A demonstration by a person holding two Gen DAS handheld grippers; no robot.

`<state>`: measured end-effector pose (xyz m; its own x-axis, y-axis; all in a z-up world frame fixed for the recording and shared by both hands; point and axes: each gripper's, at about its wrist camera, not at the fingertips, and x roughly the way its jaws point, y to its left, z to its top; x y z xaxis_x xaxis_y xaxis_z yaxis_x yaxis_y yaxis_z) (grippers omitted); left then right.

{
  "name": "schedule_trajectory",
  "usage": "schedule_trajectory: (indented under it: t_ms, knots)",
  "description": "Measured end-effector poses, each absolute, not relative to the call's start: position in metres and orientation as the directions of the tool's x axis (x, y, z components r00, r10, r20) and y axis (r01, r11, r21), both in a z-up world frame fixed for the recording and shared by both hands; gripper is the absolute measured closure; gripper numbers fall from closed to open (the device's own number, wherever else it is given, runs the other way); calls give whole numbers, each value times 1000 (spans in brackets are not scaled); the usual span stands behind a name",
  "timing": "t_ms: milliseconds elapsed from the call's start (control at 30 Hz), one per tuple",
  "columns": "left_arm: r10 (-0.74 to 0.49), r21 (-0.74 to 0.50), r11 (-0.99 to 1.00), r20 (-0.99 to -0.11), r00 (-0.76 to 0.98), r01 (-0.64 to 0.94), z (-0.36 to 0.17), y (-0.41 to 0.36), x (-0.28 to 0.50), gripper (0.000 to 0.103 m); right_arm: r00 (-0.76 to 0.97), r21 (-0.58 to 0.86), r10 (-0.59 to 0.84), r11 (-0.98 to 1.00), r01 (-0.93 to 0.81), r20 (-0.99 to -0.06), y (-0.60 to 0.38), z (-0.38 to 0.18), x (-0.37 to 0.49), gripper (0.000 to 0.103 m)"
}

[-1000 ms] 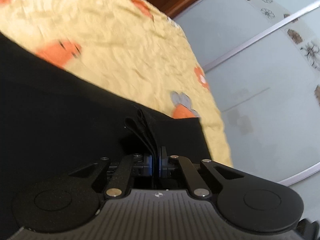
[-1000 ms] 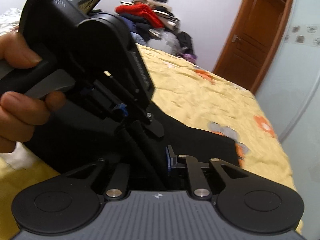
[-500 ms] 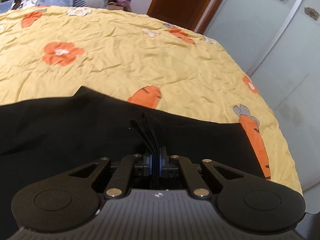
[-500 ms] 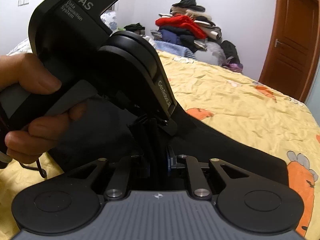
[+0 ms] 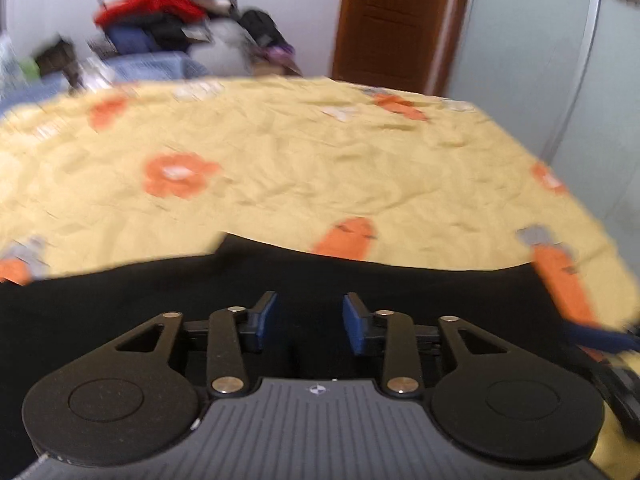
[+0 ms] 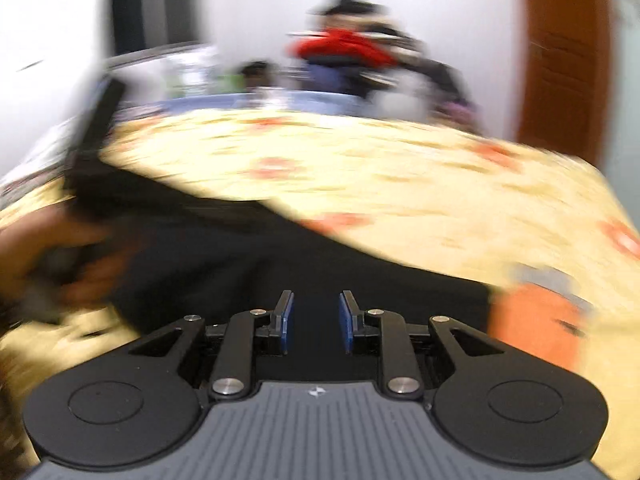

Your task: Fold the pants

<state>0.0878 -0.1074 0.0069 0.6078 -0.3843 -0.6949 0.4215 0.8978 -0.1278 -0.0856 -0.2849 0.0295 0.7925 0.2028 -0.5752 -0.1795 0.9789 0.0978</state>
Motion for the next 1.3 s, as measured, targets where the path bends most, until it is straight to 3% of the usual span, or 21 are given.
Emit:
schedule_trajectory:
  t_ms: [67,167,233,333,400,433,467,533,633,800,967,1100,1233,1300]
  knots:
    - [-428,-176,873,-722,543,455,3,-117,92,56,773,63,87,996,-61,-628,-307,18,-63,80]
    - [-378,-84,868,-751,542,489,-12,-140,91,54,722,85,93,995,-48,-685,-321,-2,-30,80]
    - [-341,-34,869,-763,548,493,-19,-149,92,54,715,89,86,995,-34,-694,-325,-11,-22,80]
    - [-375,-70,869,-739,559,491,-7,-141,84,51,739,38,8,999,24,-674,-314,-4,-30,79]
    - [-373,-62,872,-728,576,486,-2,-135,81,33,760,42,32,999,-6,-649,-302,4,-36,79]
    - [-363,-48,874,-727,583,484,-1,-131,82,30,759,71,79,997,-43,-647,-296,4,-40,79]
    - [-342,-34,881,-733,588,471,-2,-127,83,30,751,98,128,992,-85,-648,-289,2,-45,78]
    - [-314,-44,904,-742,592,424,1,-112,87,30,721,106,163,987,-124,-673,-277,-8,-49,64]
    - [-301,-117,935,-762,573,336,4,-81,93,29,738,44,93,995,-86,-668,-259,-13,-57,61]
    - [-358,-270,933,-777,518,240,4,-40,101,29,792,37,235,965,-260,-564,-205,8,-77,62]
    - [-420,-283,901,-759,497,328,7,-53,96,29,722,-43,216,946,-323,-657,-166,-17,-63,63]
    - [-529,-326,832,-710,466,448,7,-82,96,29,729,0,223,956,-293,-647,-173,-16,-68,63]
    - [-448,-254,866,-779,440,431,-19,-113,114,33,724,-4,188,967,-255,-664,-178,-19,-68,57]
    - [-447,-261,871,-773,450,417,-21,-111,113,35,732,-32,167,968,-250,-661,-176,-20,-71,53]
